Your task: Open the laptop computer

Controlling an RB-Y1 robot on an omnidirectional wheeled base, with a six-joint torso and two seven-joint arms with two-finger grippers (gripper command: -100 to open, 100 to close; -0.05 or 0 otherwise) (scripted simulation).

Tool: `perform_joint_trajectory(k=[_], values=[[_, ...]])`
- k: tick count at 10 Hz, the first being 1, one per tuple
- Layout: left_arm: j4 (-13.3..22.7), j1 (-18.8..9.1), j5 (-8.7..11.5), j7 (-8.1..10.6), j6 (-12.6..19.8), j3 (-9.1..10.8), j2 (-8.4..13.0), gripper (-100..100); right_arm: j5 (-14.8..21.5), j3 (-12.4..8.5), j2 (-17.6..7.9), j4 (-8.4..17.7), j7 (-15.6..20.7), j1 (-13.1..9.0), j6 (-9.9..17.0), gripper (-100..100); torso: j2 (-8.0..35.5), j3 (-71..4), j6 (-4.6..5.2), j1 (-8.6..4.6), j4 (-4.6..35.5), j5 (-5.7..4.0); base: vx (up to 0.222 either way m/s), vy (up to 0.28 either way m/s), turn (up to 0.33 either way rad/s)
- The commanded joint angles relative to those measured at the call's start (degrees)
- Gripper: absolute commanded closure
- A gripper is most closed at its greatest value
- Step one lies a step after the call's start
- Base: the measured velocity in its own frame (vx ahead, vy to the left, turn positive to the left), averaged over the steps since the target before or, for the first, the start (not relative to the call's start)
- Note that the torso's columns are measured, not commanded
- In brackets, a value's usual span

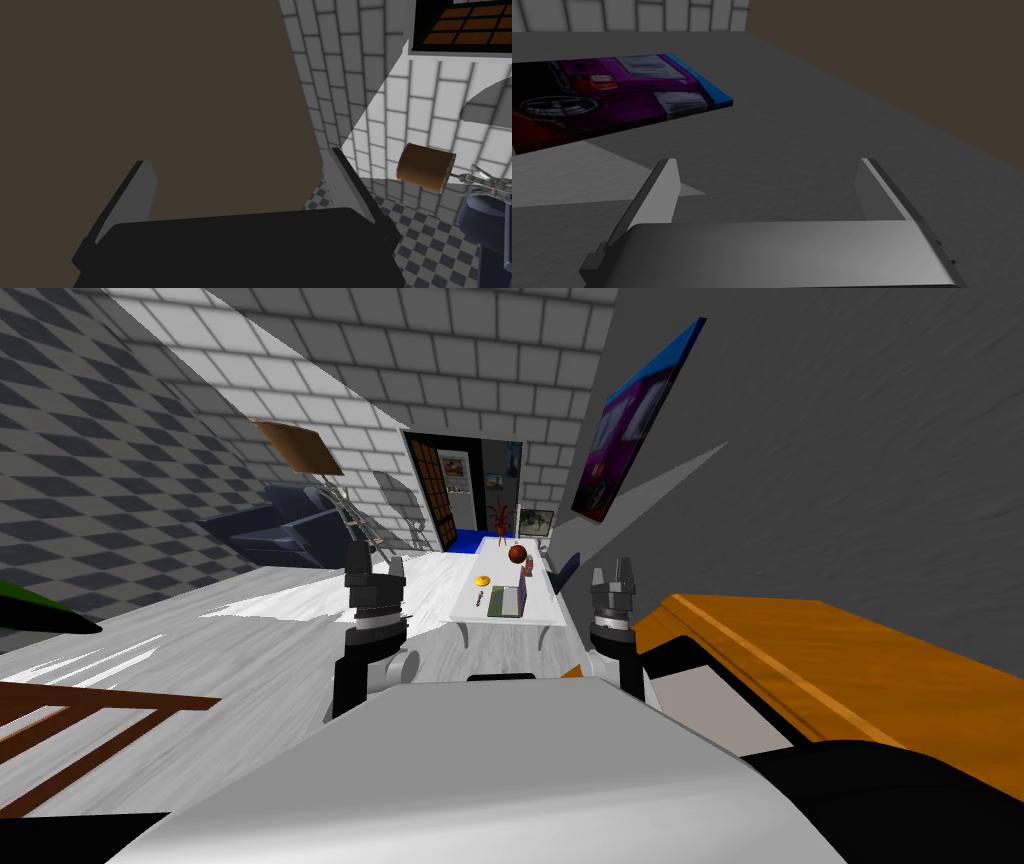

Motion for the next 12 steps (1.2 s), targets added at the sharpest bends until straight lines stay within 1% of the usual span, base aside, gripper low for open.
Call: perform_joint_trajectory(k=[1,3,9,10,11,12], values=[[0.0,0.0,0.0,0.0,0.0,0.0,0.0,0,0.0,0.0,0.0,0.0,0.0,0.0,0.0,0,2.32,-4.67,0.0,0.0,2.35,0.0,0.0,0.0,0.0],[-0.01,0.0,0.0,0.0,0.0,0.0,0.0,0,0.0,0.0,0.0,-0.01,0.0,0.0,0.0,0,10.03,-20.14,0.0,0.0,10.06,0.0,0.0,0.0,0.0],[-0.02,0.0,0.0,0.0,-0.01,0.0,0.0,0,0.0,0.0,0.0,-0.02,0.0,0.0,-0.01,0,35.39,-70.73,0.0,0.0,35.37,0.0,0.0,0.0,0.0],[-0.02,0.0,0.0,0.0,-0.01,0.0,0.0,0,0.96,-0.22,-2.5,0.42,0.92,-0.04,0.4,-100,39.62,-79.19,0.0,0.0,39.6,0.0,0.016,0.023,-0.002],[0.0,0.0,0.0,0.0,0.0,0.0,0.0,0,1.6,-0.36,-3.49,0.7,1.53,-0.06,0.68,-100,41.52,-83.15,0.0,0.06,41.48,0.02,0.019,0.039,-0.006],[0.01,0.01,0.0,0.0,0.0,0.0,0.0,0,2.37,-0.53,-4.4,1.04,2.27,-0.09,1.01,-100,42.04,-84.28,0.0,0.09,42.04,0.03,0.026,0.051,-0.005]])
